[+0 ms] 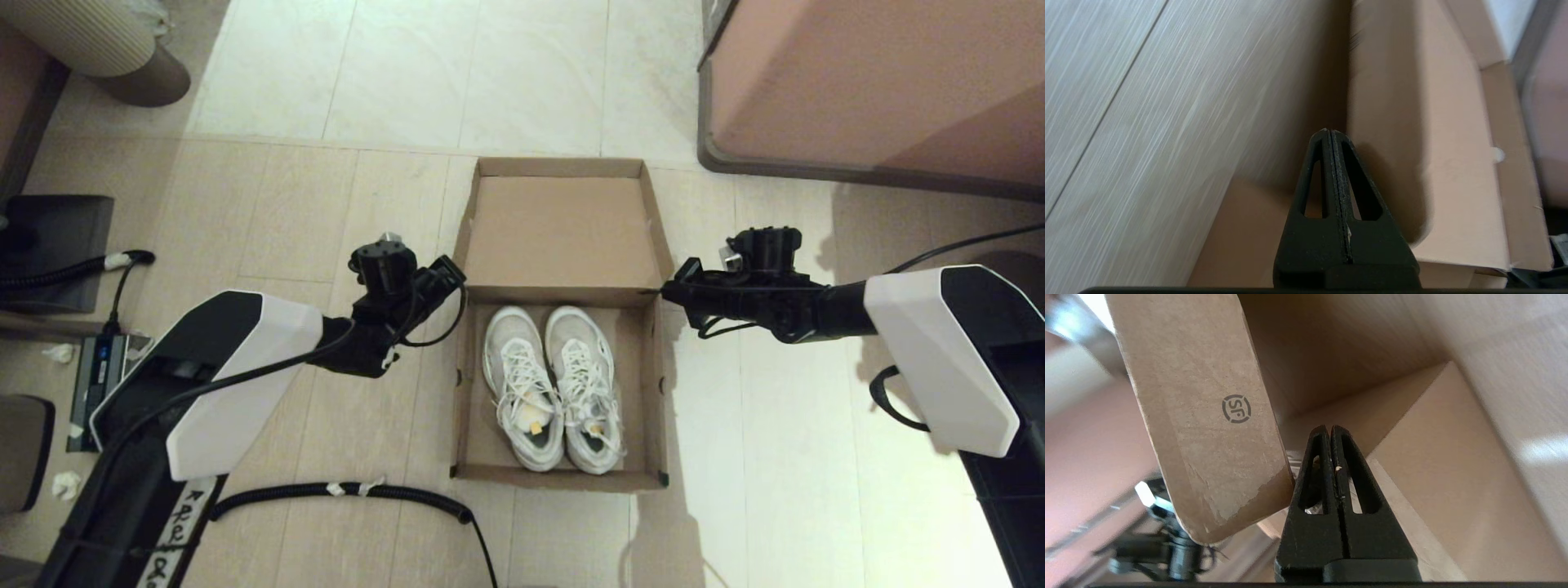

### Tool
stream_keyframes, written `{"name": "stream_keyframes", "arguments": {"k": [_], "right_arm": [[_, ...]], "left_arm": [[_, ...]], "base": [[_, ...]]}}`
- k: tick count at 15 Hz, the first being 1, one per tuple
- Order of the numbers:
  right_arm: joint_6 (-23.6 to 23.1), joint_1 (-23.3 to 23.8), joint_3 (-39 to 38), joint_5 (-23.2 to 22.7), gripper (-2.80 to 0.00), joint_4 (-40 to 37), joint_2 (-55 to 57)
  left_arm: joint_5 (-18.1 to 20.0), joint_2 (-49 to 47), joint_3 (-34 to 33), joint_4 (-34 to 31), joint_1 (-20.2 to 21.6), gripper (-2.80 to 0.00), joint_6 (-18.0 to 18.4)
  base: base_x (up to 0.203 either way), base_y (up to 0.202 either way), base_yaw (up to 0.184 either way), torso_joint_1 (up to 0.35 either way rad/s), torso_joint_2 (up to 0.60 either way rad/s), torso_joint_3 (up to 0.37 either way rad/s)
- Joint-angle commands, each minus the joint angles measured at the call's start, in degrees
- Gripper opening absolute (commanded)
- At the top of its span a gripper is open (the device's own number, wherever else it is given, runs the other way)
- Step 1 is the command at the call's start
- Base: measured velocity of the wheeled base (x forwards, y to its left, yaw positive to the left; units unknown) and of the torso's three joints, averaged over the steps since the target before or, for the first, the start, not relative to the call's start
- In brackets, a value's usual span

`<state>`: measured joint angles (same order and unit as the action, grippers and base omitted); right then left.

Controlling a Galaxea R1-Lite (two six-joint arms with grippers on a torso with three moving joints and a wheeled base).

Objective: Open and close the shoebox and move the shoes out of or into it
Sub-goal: Close the shoe box

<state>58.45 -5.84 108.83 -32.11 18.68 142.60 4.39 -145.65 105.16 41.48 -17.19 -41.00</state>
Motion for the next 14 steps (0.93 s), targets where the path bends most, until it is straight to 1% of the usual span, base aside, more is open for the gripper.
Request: {"name": "stream_keyframes", "arguments": {"k": [1, 4, 6, 8, 9, 11, 12, 14], "right_arm": [[-1.57, 0.04, -3.44, 0.0, -2.8, -0.23, -2.25], [-3.63, 0.22, -8.35, 0.38, -2.8, -0.33, -4.63], [-5.55, 0.48, -11.67, 0.66, -2.8, -0.25, -5.88], [-6.7, 1.18, -13.29, 3.9, -2.8, -0.05, -6.38], [-6.78, 1.98, -13.34, 4.58, -2.8, -0.05, -6.28], [-6.77, 3.38, -13.29, 4.61, -2.8, -0.05, -6.28], [-6.77, 4.34, -13.05, 4.68, -2.8, 0.0, -6.28], [-6.77, 5.44, -12.59, 6.0, -2.8, 0.64, -6.02]], "left_arm": [[-0.47, 1.55, -3.26, 0.26, -0.15, -2.8, -0.22], [-1.24, 4.64, -11.07, 1.06, -0.4, -2.8, -0.36], [-1.3, 6.23, -16.76, 5.41, -0.49, -2.8, -0.26], [-1.32, 8.21, -22.55, 8.15, -0.82, -2.8, -0.23], [-1.37, 9.05, -25.16, 9.3, -1.08, -2.8, -0.22], [-1.95, 9.69, -28.13, 11.62, -1.67, -2.8, -0.22], [-3.1, 9.42, -28.43, 11.72, -1.82, -2.8, -0.22], [-3.76, 9.08, -29.16, 11.83, -2.43, -2.8, -0.22]], "base": [[0.0, 0.0, 0.0, 0.0, 0.0, 0.0], [0.0, 0.0, 0.0, 0.0, 0.0, 0.0], [0.0, 0.0, 0.0, 0.0, 0.0, 0.0], [0.0, 0.0, 0.0, 0.0, 0.0, 0.0], [0.0, 0.0, 0.0, 0.0, 0.0, 0.0], [0.0, 0.0, 0.0, 0.0, 0.0, 0.0], [0.0, 0.0, 0.0, 0.0, 0.0, 0.0], [0.0, 0.0, 0.0, 0.0, 0.0, 0.0]]}}
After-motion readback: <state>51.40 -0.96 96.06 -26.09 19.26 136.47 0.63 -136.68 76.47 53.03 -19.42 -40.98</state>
